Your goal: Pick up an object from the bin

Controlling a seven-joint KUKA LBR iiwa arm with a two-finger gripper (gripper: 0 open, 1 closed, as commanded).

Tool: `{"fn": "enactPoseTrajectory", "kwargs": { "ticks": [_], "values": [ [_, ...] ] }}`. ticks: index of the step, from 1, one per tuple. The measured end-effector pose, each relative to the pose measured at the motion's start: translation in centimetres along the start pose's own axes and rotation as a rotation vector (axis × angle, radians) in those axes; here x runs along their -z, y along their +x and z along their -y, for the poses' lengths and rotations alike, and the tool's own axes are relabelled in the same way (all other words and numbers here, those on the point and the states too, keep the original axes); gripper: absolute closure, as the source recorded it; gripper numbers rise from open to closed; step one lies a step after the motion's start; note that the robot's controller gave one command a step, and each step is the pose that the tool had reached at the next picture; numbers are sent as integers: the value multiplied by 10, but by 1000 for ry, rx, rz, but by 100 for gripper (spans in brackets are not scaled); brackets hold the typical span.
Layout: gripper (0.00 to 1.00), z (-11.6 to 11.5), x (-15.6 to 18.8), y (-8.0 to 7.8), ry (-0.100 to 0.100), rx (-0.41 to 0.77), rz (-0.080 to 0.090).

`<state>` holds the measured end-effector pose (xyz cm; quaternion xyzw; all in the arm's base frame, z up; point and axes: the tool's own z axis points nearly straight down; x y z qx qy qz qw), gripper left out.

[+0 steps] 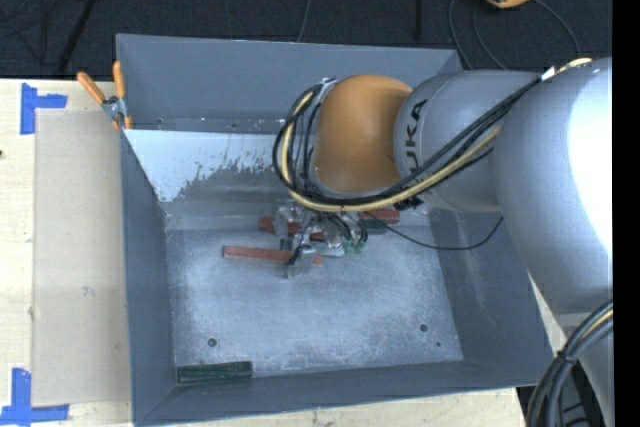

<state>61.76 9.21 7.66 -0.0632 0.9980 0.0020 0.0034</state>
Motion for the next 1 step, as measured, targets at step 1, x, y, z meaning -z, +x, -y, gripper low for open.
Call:
{"fn": "enactPoseTrajectory", "kwargs": {
  "ticks": [1],
  "values": [
    [100, 40, 155, 12, 3, 53, -4]
  ]
}}
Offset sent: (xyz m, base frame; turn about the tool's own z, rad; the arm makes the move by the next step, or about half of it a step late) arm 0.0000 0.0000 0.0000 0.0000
